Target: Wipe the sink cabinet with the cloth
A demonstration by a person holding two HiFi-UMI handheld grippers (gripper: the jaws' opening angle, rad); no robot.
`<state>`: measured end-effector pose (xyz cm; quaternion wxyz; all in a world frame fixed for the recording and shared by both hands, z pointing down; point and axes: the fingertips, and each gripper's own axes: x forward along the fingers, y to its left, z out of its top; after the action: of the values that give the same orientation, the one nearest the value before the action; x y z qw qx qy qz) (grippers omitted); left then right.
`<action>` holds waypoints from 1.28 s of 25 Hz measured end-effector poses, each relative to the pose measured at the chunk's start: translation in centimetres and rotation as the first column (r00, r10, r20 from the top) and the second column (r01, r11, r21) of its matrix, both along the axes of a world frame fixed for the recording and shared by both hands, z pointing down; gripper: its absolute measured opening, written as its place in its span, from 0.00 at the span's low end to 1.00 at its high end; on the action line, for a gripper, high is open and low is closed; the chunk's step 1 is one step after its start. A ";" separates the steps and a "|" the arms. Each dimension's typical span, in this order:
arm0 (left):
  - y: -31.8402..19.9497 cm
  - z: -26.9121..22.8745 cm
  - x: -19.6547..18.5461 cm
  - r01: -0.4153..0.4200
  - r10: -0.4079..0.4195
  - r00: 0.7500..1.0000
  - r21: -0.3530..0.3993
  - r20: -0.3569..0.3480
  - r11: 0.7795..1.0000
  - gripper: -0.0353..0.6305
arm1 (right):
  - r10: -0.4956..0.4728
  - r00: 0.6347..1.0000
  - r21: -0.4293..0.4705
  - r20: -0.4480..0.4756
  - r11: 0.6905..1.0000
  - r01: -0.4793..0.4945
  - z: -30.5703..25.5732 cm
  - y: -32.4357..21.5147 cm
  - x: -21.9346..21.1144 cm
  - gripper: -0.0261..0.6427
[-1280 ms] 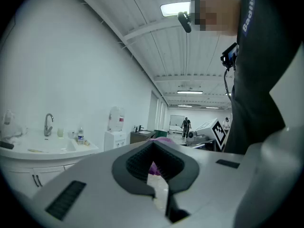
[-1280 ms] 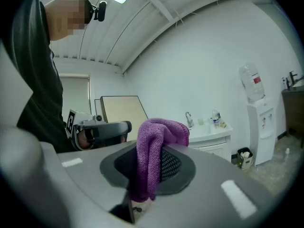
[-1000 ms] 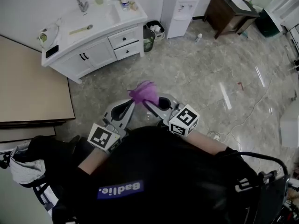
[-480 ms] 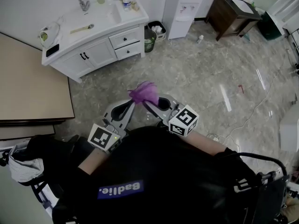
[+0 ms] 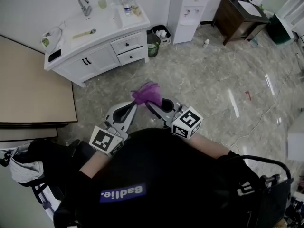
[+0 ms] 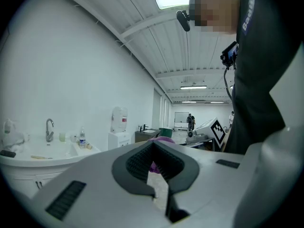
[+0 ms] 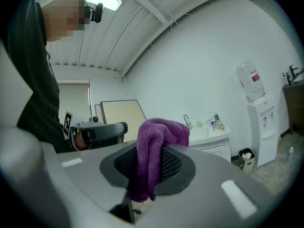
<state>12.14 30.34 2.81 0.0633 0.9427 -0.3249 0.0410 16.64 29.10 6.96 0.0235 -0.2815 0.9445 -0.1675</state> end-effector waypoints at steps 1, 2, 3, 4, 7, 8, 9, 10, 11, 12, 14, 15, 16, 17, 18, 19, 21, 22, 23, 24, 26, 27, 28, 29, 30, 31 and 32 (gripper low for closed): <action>-0.2 0.1 0.5 0.010 -0.010 1.000 -0.002 0.000 1.000 0.06 | -0.006 1.000 -0.004 0.003 1.000 0.006 0.1 -0.3 0.6 0.13; -0.5 0.2 1.0 0.022 -0.022 1.000 -0.004 -0.001 1.000 0.06 | -0.013 1.000 -0.009 0.005 1.000 0.013 0.3 -0.6 1.1 0.13; -0.7 0.3 1.4 0.034 -0.034 0.999 -0.006 -0.002 0.999 0.06 | -0.020 1.000 -0.017 0.006 1.000 0.020 0.5 -1.0 1.6 0.13; -1.0 0.4 1.7 0.045 -0.045 0.999 -0.010 -0.003 0.999 0.06 | -0.026 1.000 -0.025 0.008 0.999 0.026 0.7 -1.4 2.0 0.13; -2.1 0.9 2.0 0.072 -0.072 0.997 -0.021 -0.009 0.997 0.06 | -0.042 0.999 -0.045 0.005 0.998 0.043 1.3 -2.7 2.6 0.13; -2.6 1.0 1.8 0.080 -0.080 0.997 -0.026 -0.013 0.996 0.06 | -0.046 0.999 -0.049 0.003 0.998 0.046 1.5 -3.2 2.5 0.13; -3.2 1.1 1.5 0.085 -0.086 0.996 -0.030 -0.018 0.996 0.06 | -0.048 0.999 -0.050 0.000 0.998 0.048 1.6 -3.8 2.4 0.13; -3.9 1.2 1.2 0.088 -0.089 0.996 -0.032 -0.023 0.996 0.06 | -0.050 0.999 -0.050 -0.004 0.998 0.050 1.7 -4.4 2.2 0.13; -4.8 1.3 0.9 0.090 -0.091 0.995 -0.030 -0.029 0.995 0.06 | -0.051 0.999 -0.050 -0.009 0.997 0.050 1.8 -5.2 1.9 0.13; -5.7 1.4 0.4 0.092 -0.093 0.995 -0.024 -0.037 0.995 0.06 | -0.050 0.999 -0.051 -0.016 0.997 0.049 2.0 -6.0 1.6 0.13; -7.7 1.4 -0.6 0.090 -0.091 0.994 -0.012 -0.055 0.996 0.06 | -0.043 0.999 -0.054 -0.030 0.998 0.041 2.4 -7.7 0.6 0.13; -8.7 1.5 -1.2 0.080 -0.080 0.995 -0.012 -0.061 0.997 0.06 | -0.035 0.999 -0.054 -0.038 0.998 0.033 2.6 -8.6 0.1 0.13; -9.8 1.7 -1.8 0.063 -0.064 0.996 -0.016 -0.063 0.998 0.06 | -0.026 0.999 -0.054 -0.044 0.998 0.023 2.7 -9.7 -0.5 0.13; -10.9 1.9 -2.3 0.045 -0.046 0.997 -0.021 -0.062 0.999 0.06 | -0.014 0.999 -0.054 -0.049 0.998 0.011 2.8 -11.0 -1.1 0.13; -12.2 2.1 -3.1 0.028 -0.029 0.998 -0.025 -0.061 0.999 0.06 | -0.001 0.999 -0.054 -0.053 0.999 -0.002 2.9 -12.3 -1.8 0.13; -13.6 2.2 -3.9 0.012 -0.014 0.998 -0.027 -0.061 1.000 0.06 | 0.014 0.998 -0.055 -0.056 0.998 -0.017 3.0 -13.7 -2.7 0.13; -16.8 2.1 -5.9 -0.017 0.015 0.998 -0.023 -0.067 1.000 0.06 | 0.037 0.997 -0.060 -0.060 0.997 -0.041 3.1 -16.5 -4.8 0.13; -18.3 1.9 -7.0 -0.030 0.029 0.997 -0.019 -0.070 0.999 0.06 | 0.044 0.997 -0.063 -0.063 0.997 -0.048 3.1 -17.8 -6.0 0.13; -19.8 1.8 -8.1 -0.044 0.043 0.997 -0.016 -0.071 0.999 0.06 | 0.050 0.997 -0.069 -0.067 0.996 -0.055 3.2 -19.0 -7.2 0.13; -21.2 1.8 -9.1 -0.057 0.056 0.996 -0.015 -0.071 0.998 0.06 | 0.057 0.996 -0.076 -0.071 0.995 -0.063 3.3 -20.2 -8.4 0.13; -23.7 2.0 -11.1 -0.084 0.082 0.994 -0.021 -0.077 0.996 0.06 | 0.078 0.994 -0.093 -0.078 0.992 -0.085 3.7 -22.6 -10.5 0.13; -24.8 2.2 -12.0 -0.096 0.093 0.992 -0.029 -0.083 0.995 0.06 | 0.091 0.993 -0.100 -0.081 0.990 -0.099 3.9 -23.7 -11.6 0.13; -25.9 2.4 -13.0 -0.107 0.103 0.991 -0.038 -0.091 0.994 0.06 | 0.102 0.991 -0.105 -0.085 0.988 -0.111 4.1 -24.7 -12.5 0.13; -27.0 2.6 -13.8 -0.115 0.110 0.989 -0.047 -0.099 0.992 0.06 | 0.110 0.990 -0.108 -0.090 0.987 -0.120 4.3 -25.7 -13.3 0.13; -28.1 2.8 -14.5 -0.121 0.115 0.988 -0.055 -0.106 0.991 0.06 | 0.116 0.989 -0.111 -0.096 0.986 -0.127 4.6 -26.7 -14.0 0.13; -29.0 3.1 -15.1 -0.125 0.117 0.987 -0.062 -0.111 0.990 0.06 | 0.120 0.988 -0.116 -0.102 0.984 -0.132 4.9 -27.5 -14.6 0.13; -29.8 3.5 -15.5 -0.127 0.118 0.986 -0.070 -0.115 0.989 0.06 | 0.122 0.987 -0.124 -0.107 0.983 -0.135 5.2 -28.0 -15.1 0.13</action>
<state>-3.37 0.51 6.26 0.1146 0.9586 -0.2605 0.0051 1.57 1.05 12.17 -0.0309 -0.3507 0.9114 -0.2130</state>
